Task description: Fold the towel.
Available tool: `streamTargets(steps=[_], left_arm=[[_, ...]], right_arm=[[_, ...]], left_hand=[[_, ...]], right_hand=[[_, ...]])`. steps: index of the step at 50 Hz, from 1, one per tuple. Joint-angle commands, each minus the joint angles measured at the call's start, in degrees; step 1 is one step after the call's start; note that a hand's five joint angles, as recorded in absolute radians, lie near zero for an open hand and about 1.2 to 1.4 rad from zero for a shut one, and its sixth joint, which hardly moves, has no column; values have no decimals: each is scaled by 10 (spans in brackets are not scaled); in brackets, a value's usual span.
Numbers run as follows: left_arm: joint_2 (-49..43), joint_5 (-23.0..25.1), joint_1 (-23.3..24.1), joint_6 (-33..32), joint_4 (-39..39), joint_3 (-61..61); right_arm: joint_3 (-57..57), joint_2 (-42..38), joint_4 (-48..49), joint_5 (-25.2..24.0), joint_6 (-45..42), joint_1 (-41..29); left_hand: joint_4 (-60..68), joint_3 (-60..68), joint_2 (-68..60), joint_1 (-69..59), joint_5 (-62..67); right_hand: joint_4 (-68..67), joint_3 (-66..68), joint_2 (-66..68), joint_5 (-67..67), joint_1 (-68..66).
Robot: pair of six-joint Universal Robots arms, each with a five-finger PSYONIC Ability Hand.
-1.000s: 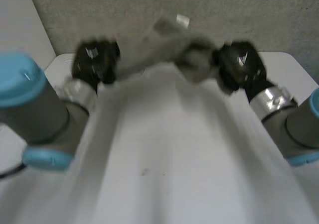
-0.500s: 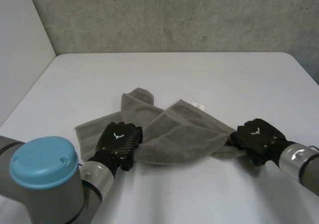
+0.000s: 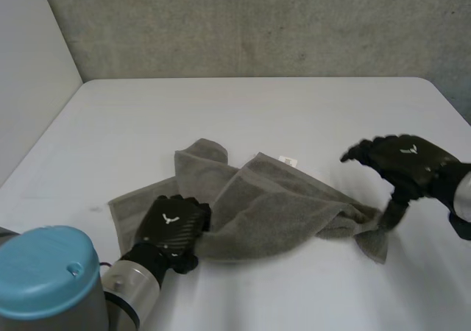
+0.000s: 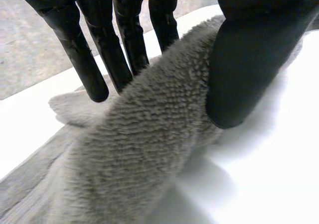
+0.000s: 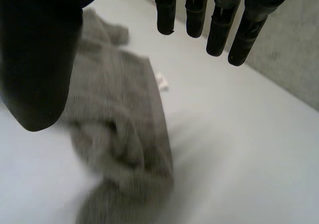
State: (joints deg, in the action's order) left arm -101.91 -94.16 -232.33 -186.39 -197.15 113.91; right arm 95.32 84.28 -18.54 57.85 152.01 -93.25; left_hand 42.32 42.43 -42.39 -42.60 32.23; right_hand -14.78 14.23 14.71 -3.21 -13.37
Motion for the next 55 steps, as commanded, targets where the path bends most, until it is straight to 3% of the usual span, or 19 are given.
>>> streamTargets(steps=[1, 10, 28, 39, 44, 47, 52, 55], left_arm=[[40, -1, -45, 1, 21, 16], [108, 2, -96, 2, 21, 59], [148, 6, -165, 2, 25, 127], [138, 79, -216, 3, 78, 146], [134, 132, -247, 3, 86, 159], [130, 139, -247, 3, 86, 159], [113, 145, -247, 3, 85, 158], [106, 146, -247, 3, 84, 158]], right_arm=[[-97, -84, 0, 23, 64, -92], [-248, -219, -27, 92, 85, -205], [-466, -410, -66, 96, 72, -325], [-542, -482, -65, 106, 13, -353], [-563, -511, -67, 132, 9, -353], [-566, -511, -67, 140, 9, -353], [-573, -493, -63, 151, 10, -354], [-574, -484, -63, 151, 11, -354]], left_hand=[[-85, -86, 86, 88, -84], [-191, -192, 192, 194, -191], [-195, -196, 196, 198, -194], [-193, -194, 194, 196, -192], [-193, -194, 194, 196, -192], [-192, -193, 192, 194, -191], [-195, -196, 196, 198, -194], [-198, -199, 199, 201, -197]], right_hand=[[5, 1, -4, -11, -9], [-22, 27, 23, -38, -36], [-62, 68, 63, -78, -77], [-152, 157, 152, -167, -166], [-262, 268, 263, -278, -276], [-330, 335, 331, -345, -344], [-629, 634, 629, -644, -643], [-652, 658, 653, -668, -666]])
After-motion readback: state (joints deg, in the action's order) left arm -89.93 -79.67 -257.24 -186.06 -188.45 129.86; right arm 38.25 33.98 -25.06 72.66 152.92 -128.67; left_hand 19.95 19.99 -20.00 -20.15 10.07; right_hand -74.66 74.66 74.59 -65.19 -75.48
